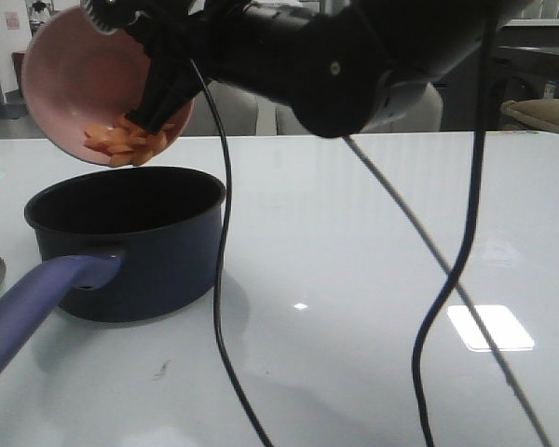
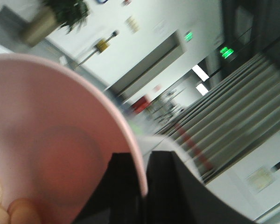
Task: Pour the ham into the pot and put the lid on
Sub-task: 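Tilt the pink bowl with the right gripper to pour slices into saucepan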
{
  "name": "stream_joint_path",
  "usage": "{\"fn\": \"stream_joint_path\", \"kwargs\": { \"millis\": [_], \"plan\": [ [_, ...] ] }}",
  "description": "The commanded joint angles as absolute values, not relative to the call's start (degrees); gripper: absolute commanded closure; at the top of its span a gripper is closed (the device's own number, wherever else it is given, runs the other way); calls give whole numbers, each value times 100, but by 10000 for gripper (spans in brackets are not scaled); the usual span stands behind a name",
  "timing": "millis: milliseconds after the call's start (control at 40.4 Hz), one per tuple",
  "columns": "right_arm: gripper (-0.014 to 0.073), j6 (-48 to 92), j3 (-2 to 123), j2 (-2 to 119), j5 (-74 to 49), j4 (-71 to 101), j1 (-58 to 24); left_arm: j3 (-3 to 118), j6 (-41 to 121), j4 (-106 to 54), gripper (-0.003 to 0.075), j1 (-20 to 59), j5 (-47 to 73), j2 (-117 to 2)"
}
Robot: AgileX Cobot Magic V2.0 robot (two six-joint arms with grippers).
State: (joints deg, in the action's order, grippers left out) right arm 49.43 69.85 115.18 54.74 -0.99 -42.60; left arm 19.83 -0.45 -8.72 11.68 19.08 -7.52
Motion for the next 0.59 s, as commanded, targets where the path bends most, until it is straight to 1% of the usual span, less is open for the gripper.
{"fn": "stream_joint_path", "kwargs": {
  "millis": [0, 173, 322, 495, 570],
  "plan": [
    [456, 5806, 6992, 11443, 7129, 0, -4355, 2136, -57, -922, 171, 1196, 1498, -808],
    [456, 6341, 6977, 11619, 7295, 0, -4384, 2136, -57, -922, 171, 1196, 1498, -808],
    [456, 7123, 6977, 11639, 7377, -35, -4384, 2136, -57, -922, 171, 1196, 1498, -808],
    [456, 7169, 6977, 11639, 7377, -40, -4384, 2136, -57, -922, 171, 1196, 1498, -808],
    [456, 6711, 6977, 11634, 7365, 127, -4384, 2136, -57, -922, 170, 1196, 1498, -808]
  ]
}}
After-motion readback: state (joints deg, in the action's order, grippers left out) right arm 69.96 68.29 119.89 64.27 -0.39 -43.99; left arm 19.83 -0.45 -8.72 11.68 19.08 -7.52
